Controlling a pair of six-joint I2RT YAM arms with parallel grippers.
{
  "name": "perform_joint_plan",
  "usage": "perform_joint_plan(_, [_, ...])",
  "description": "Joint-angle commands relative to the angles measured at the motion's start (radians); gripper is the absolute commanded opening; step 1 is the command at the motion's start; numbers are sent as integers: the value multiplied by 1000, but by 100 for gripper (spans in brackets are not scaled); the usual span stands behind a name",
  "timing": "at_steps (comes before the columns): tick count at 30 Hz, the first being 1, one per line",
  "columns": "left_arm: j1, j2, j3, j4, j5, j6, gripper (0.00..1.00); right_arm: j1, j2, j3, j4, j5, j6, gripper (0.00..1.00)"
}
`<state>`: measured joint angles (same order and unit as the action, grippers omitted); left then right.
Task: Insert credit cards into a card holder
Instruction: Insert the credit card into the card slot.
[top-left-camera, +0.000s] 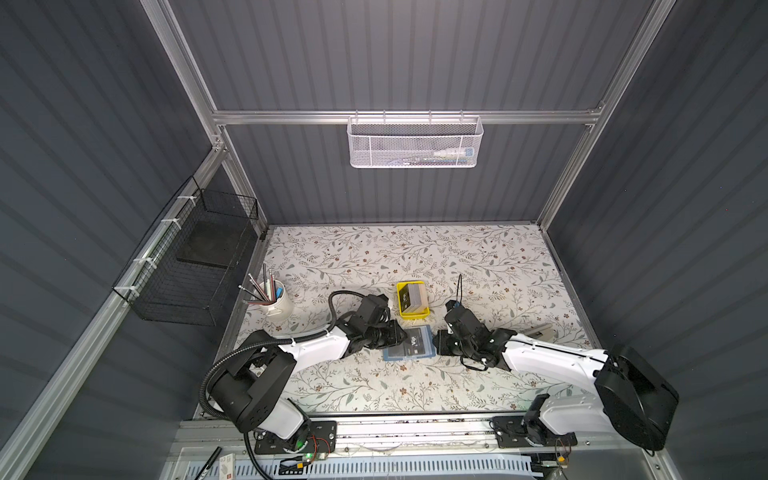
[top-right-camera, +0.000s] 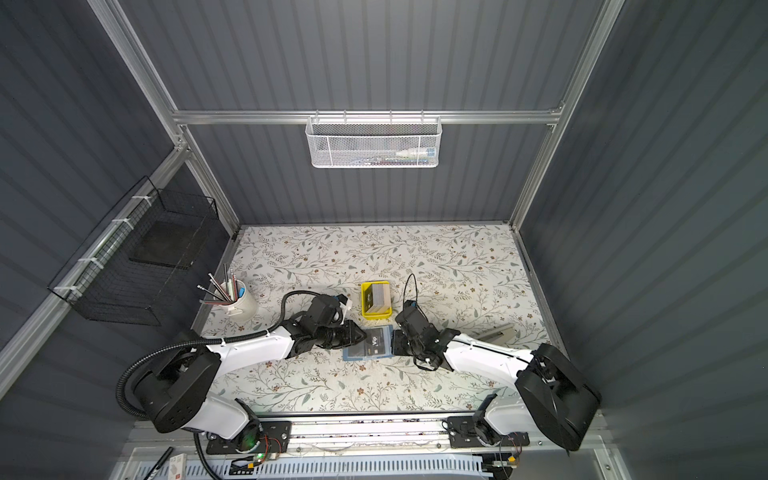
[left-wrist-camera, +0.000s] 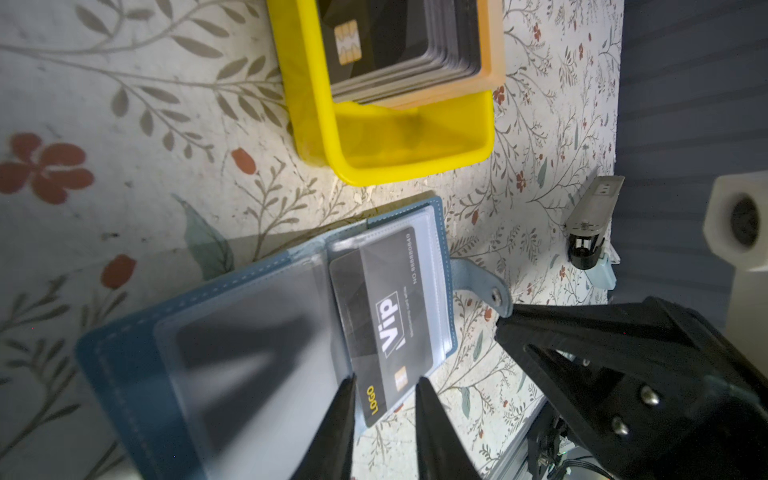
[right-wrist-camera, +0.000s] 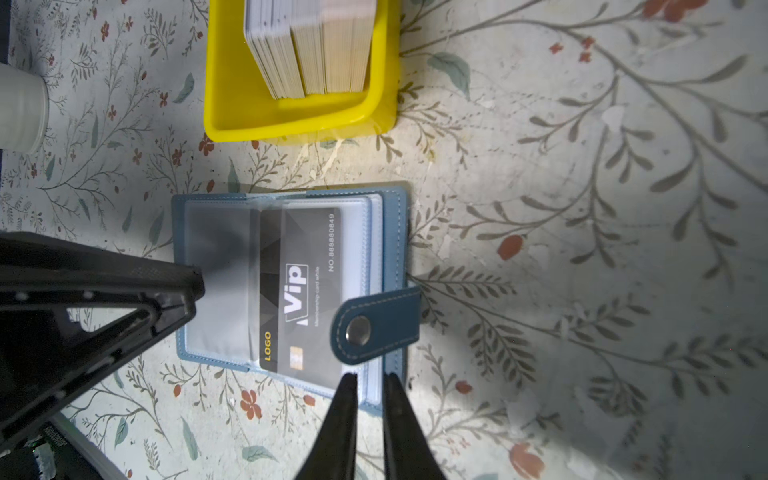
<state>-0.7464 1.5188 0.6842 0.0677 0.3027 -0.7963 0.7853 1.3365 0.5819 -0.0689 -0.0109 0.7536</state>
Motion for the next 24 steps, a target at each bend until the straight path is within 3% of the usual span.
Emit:
perform_joint_plan(1, [-8,14,15,-25,-19,-6,28,-9,16,17,-8,10,-20,16])
perform_joint_plan(24, [-19,100,57,-18,-28,-35,29,-26,84,23,29,-40,-15,16])
